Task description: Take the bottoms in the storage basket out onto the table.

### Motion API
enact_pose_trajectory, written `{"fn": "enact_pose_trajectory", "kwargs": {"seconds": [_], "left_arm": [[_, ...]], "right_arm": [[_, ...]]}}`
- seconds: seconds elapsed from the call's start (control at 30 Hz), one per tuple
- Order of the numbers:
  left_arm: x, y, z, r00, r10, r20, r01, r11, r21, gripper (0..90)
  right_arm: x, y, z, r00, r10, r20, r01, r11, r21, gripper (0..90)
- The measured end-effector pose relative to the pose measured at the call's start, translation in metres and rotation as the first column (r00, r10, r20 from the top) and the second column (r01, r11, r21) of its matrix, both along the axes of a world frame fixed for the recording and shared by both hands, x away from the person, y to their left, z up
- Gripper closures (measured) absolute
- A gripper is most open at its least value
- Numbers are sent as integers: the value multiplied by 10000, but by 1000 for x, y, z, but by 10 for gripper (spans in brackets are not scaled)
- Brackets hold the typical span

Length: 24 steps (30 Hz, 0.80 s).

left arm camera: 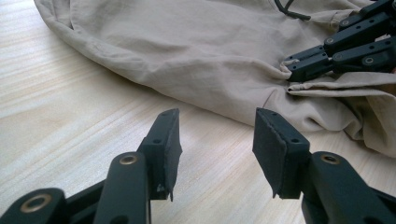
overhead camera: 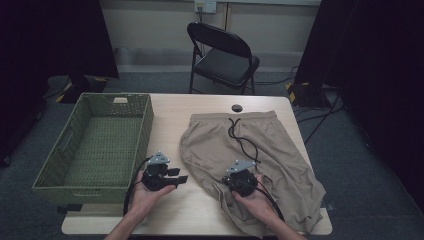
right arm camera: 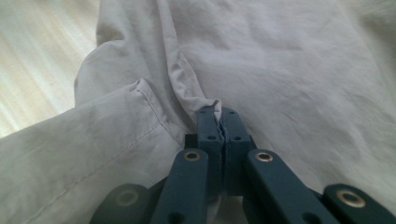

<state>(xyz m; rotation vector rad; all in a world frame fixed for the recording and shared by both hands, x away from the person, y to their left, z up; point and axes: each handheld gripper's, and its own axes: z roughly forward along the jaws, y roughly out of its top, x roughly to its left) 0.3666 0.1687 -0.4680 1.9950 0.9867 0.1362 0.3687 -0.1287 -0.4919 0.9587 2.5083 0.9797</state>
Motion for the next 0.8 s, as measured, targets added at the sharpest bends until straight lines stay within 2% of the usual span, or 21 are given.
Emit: {"fn": "enact_pose_trajectory", "kwargs": {"seconds": [0.07, 0.17, 0.47, 0.57, 0.6, 0.67, 0.73, 0.8], "left_arm": [[0, 0, 0, 10000, 28, 23, -29, 10000, 37, 512], [0, 1, 1, 10000, 74, 42, -74, 10000, 1, 509], [2, -3, 1, 10000, 58, -61, -57, 9999, 137, 473], [3, -6, 6, 9996, 236, 162, -240, 9993, 278, 454], [4, -7, 7, 9997, 226, 62, -227, 9996, 176, 447], [7, -8, 8, 9998, 171, 74, -173, 9996, 241, 428], [12, -10, 8, 9994, 348, 67, -348, 9993, 105, 423], [17, -10, 5, 9989, 453, 87, -455, 9986, 286, 418]], "right_arm": [[-3, 0, -1, 9999, 167, 28, -168, 9998, 84, 888], [-10, 1, 0, 9989, 463, 89, -462, 9989, -93, 889], [-28, 1, 1, 9947, 1019, -152, -1020, 9948, -51, 890], [-33, -1, 2, 9915, 1260, -323, -1261, 9920, -13, 890], [-35, -1, 2, 9902, 1347, -378, -1349, 9909, -18, 890], [-39, -2, 3, 9881, 1461, -487, -1463, 9892, -2, 889], [-42, -4, 3, 9857, 1597, -537, -1602, 9871, -50, 889], [-45, -5, 4, 9848, 1637, -575, -1641, 9864, -26, 889]]}}
